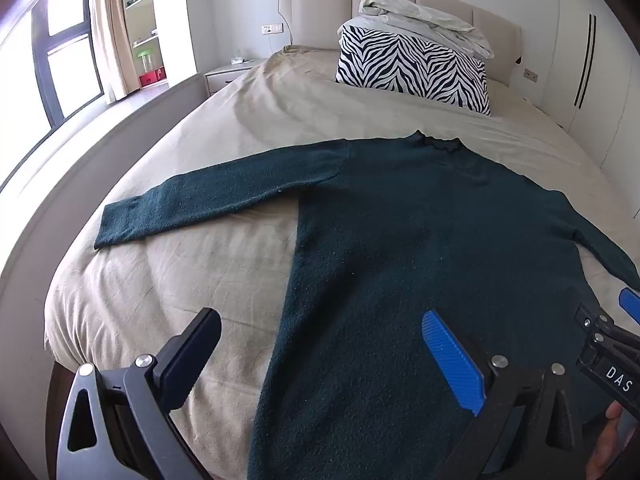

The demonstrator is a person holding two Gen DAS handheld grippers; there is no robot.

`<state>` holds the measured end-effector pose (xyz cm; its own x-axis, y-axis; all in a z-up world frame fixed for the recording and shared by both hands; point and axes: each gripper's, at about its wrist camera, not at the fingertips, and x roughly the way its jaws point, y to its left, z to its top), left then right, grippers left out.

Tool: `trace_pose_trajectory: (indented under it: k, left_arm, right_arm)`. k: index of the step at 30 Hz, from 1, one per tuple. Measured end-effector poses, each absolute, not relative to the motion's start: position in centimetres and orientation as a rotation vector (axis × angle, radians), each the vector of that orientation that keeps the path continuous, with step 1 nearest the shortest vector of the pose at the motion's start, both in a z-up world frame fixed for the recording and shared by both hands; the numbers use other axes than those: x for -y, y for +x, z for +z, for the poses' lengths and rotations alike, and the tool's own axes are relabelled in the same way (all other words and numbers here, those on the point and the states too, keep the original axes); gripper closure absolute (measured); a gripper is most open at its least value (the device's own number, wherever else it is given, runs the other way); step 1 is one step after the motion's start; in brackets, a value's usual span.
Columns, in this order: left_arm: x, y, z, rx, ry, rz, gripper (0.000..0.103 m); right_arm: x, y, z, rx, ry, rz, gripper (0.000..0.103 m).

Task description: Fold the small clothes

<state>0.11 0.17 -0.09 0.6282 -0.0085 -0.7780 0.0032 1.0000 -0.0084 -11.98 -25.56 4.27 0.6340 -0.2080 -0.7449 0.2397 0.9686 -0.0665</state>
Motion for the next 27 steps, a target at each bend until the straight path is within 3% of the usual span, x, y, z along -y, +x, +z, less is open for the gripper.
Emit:
trace_pose_trajectory:
  k: [27]
  left_arm:
    - [-0.8, -0.5, -0.2, -0.878, -0.009, 0.022, 0.000]
  right_arm:
    - [24.7, -12.6, 3.7, -0.856, 0.029, -0.252, 0.000]
